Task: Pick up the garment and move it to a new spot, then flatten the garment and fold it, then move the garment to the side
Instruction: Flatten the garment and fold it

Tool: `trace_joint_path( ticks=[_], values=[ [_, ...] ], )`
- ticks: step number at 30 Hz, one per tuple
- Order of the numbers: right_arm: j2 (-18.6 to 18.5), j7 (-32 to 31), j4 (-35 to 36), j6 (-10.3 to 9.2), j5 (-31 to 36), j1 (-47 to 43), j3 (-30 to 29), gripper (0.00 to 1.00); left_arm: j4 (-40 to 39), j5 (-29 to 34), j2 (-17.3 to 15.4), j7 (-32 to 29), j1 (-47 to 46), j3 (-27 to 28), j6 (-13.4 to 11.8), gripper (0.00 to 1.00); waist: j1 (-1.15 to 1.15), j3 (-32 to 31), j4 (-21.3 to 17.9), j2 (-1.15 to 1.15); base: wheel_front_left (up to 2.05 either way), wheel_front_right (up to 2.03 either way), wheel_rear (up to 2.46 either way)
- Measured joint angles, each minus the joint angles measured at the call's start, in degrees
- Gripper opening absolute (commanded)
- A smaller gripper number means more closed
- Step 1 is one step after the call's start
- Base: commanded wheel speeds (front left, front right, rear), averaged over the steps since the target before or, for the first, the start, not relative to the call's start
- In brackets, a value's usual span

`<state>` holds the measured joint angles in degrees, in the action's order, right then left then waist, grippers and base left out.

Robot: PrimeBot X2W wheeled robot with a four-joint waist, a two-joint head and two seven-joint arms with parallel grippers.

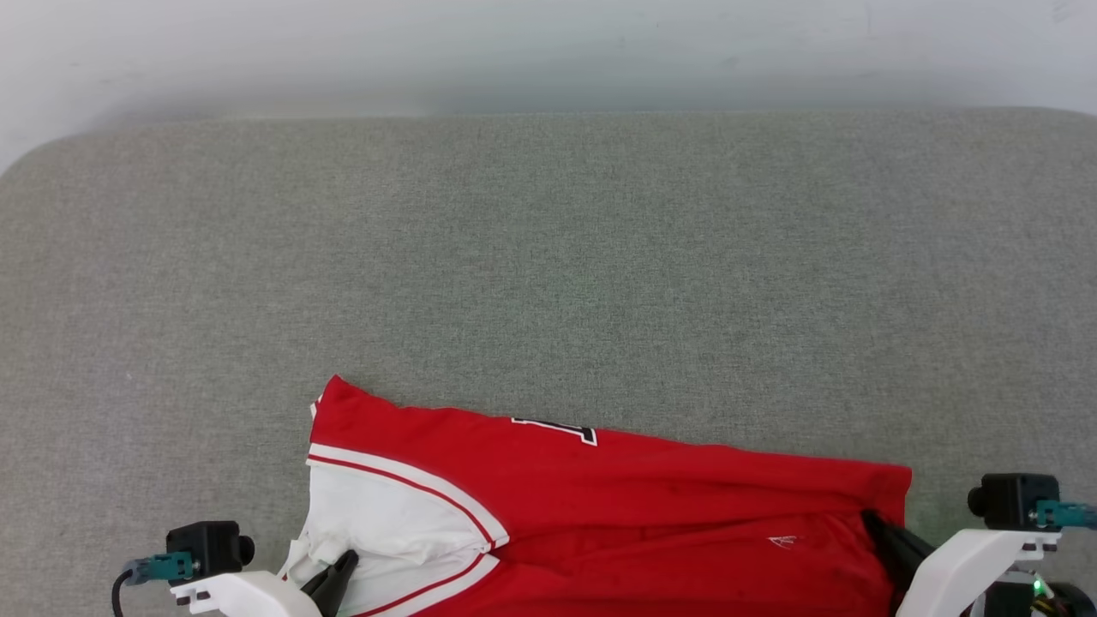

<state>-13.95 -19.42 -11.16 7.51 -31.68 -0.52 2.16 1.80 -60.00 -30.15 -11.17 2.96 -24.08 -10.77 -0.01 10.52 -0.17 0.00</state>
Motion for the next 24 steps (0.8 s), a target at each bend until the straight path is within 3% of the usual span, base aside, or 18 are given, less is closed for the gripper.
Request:
trace_joint_path(
  ticks=[1,2,7,14,20,24],
  values=[
    [0.42,-0.27,-0.02,0.00,-0.16,-0.19,0.20,0.85,0.47,0.14,0.11,0.23,-0.25,0.00,0.14,1.00,0.00,-0.11,-0.04,0.00,0.00,0.00,0.00],
    [0.56,-1.09,-0.01,0.00,-0.29,-0.55,0.47,1.00,0.75,-0.15,0.40,0.24,-0.55,-0.10,0.73,1.00,0.00,-0.26,-0.08,0.00,0.00,0.00,0.00],
    [0.93,-0.69,1.38,0.04,0.18,-1.33,0.15,1.00,1.02,0.48,0.82,1.60,-2.06,-0.30,2.20,1.00,0.00,-0.69,-0.42,0.00,0.00,0.00,0.00],
    [1.08,-0.78,4.11,0.00,1.52,-3.12,-1.40,1.00,-1.41,4.74,-0.21,5.75,-3.39,0.26,1.43,1.00,0.00,-1.81,-0.73,0.00,0.00,0.00,0.00],
    [1.37,-3.22,8.36,0.00,2.00,-5.28,-4.32,1.00,-6.10,10.81,-0.73,12.29,-4.42,1.78,-2.36,1.00,0.01,-2.75,-0.76,0.00,0.00,0.00,0.00],
    [1.36,-8.84,10.95,0.00,1.67,-6.75,-7.67,1.00,-9.22,14.94,-0.67,16.95,-4.43,3.10,-5.94,1.00,0.01,-3.01,-0.82,0.00,0.00,0.00,0.00]
  ],
)
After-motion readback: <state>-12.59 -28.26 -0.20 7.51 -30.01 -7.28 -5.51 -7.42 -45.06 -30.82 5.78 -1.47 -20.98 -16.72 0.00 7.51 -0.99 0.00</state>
